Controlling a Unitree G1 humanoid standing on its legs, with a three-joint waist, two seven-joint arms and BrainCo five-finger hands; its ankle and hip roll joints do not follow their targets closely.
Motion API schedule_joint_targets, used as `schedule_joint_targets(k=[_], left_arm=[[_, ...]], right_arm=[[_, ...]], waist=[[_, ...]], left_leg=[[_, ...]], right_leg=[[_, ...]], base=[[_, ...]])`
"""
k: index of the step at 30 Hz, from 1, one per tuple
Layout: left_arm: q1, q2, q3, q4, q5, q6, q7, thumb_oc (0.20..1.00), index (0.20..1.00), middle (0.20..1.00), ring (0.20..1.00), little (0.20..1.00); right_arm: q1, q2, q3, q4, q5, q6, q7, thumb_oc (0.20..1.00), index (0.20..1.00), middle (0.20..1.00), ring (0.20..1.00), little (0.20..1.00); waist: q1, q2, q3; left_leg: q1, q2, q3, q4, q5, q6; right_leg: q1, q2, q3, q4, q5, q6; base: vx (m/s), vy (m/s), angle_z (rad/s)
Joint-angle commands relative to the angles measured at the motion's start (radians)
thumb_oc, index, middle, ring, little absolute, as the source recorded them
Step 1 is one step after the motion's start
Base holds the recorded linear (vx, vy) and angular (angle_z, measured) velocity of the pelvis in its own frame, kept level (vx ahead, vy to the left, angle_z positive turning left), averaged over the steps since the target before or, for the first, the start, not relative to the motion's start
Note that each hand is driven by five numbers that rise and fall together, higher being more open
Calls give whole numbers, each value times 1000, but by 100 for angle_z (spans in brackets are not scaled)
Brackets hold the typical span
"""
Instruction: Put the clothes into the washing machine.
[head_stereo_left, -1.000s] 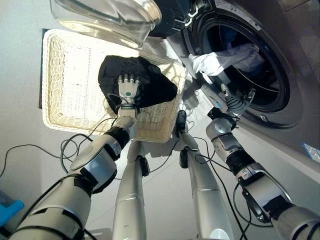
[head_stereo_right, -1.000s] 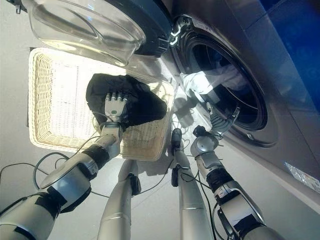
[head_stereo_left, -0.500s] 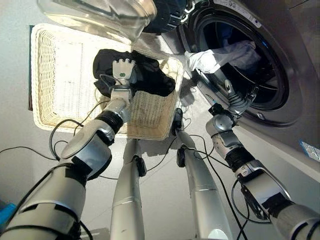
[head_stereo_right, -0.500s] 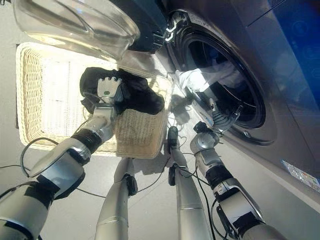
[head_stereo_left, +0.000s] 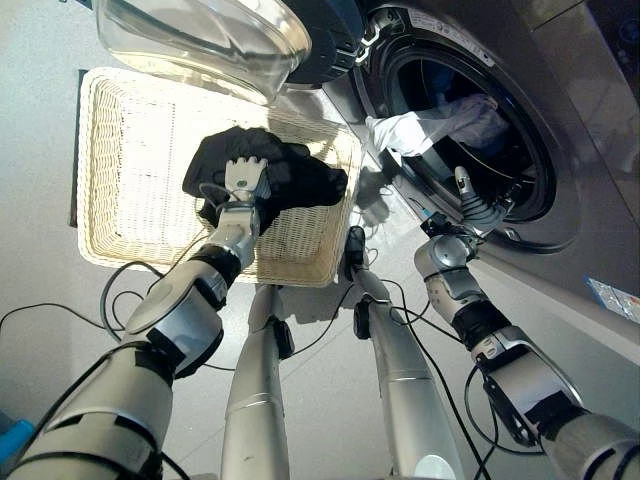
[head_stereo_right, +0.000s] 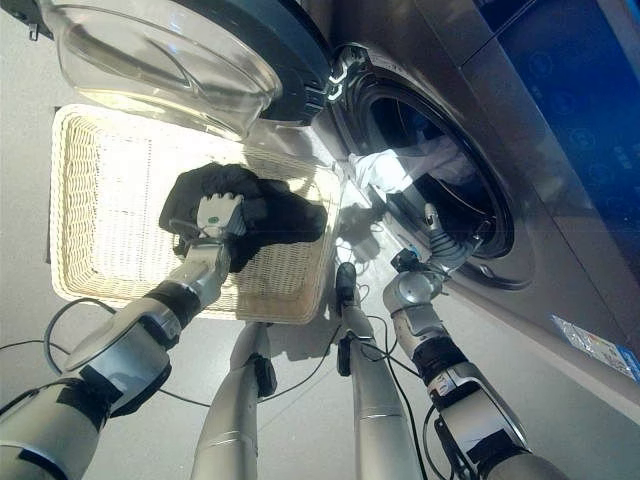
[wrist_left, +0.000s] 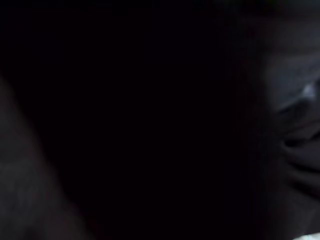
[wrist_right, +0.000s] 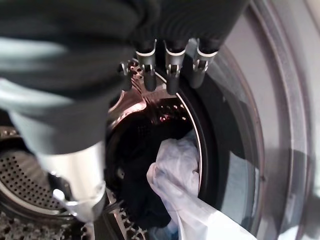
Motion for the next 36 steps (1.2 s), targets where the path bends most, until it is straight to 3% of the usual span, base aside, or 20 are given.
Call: schedule_joint_targets(k=[1, 7, 11, 12, 14, 15, 21, 25, 31, 36], left_arm=[[17, 2, 88, 27, -125, -99, 95, 200, 200, 200, 200, 200], [117, 11, 255, -86, -259, -344, 217, 200, 200, 200, 200, 200], [184, 3, 322, -173, -289, -416, 269, 200, 200, 200, 200, 200], [217, -5, 359, -224, -291, -466, 317, 200, 200, 200, 200, 200], [231, -8, 366, -236, -291, -474, 325, 200, 200, 200, 200, 200], [265, -18, 400, -286, -278, -533, 374, 200, 200, 200, 200, 200], [353, -46, 442, -404, -254, -638, 438, 200, 200, 200, 200, 200], [373, -47, 448, -443, -250, -659, 447, 200, 200, 200, 200, 200], [455, -35, 462, -563, -221, -706, 444, 200, 200, 200, 200, 200], [542, -32, 499, -638, -208, -735, 418, 200, 200, 200, 200, 200]], right_arm=[[34, -6, -51, -74, -4, -53, -20, 1000, 1000, 1000, 1000, 1000], [85, 0, -72, -119, -36, -24, -34, 1000, 1000, 1000, 1000, 1000], [124, 9, -84, -154, -77, -10, -25, 1000, 1000, 1000, 1000, 1000], [141, 15, -87, -175, -95, 0, 0, 1000, 1000, 1000, 1000, 1000], [151, 16, -85, -180, -99, 4, 2, 1000, 1000, 1000, 1000, 1000], [165, 22, -88, -194, -108, 17, 13, 1000, 1000, 1000, 1000, 1000], [213, 39, -98, -200, -105, 19, 46, 1000, 1000, 1000, 1000, 1000], [217, 41, -99, -200, -108, 18, 65, 1000, 1000, 1000, 1000, 1000], [270, 46, -70, -249, -194, 44, 234, 1000, 1000, 1000, 1000, 1000], [361, 32, -22, -299, -211, 0, 539, 1000, 1000, 1000, 1000, 1000]], waist=[[32, -1, 28], [55, 8, 28], [67, 13, 28], [75, 17, 28], [76, 18, 28], [85, 23, 28], [106, 31, 28], [111, 33, 28], [125, 38, 28], [126, 28, 28]], left_leg=[[31, -20, 58, 42, -58, -77], [97, -27, 39, 61, -81, -67], [129, -33, 28, 64, -94, -60], [145, -37, 21, 64, -98, -55], [157, -38, 20, 65, -104, -54], [171, -41, 15, 66, -108, -49], [234, -49, 5, 61, -127, -37], [246, -52, 1, 61, -131, -35], [342, -60, -17, 58, -155, -24], [440, -65, -24, 60, -168, -18]], right_leg=[[38, 29, -18, -11, 36, 107], [101, 20, -35, 23, 0, 100], [133, 16, -40, 34, -18, 98], [149, 15, -44, 38, -24, 96], [160, 13, -46, 42, -33, 96], [173, 10, -53, 49, -39, 94], [234, 0, -71, 57, -61, 91], [248, -1, -75, 56, -64, 89], [336, -8, -75, 69, -90, 87], [440, -14, -76, 59, -106, 86]], base=[[0, 0, 0], [-1, 4, 2], [2, 2, 1], [-5, 3, 5], [4, 8, 7], [15, 16, 12], [15, 8, 8], [1, 6, 5], [8, 27, 4], [9, 29, 3]])
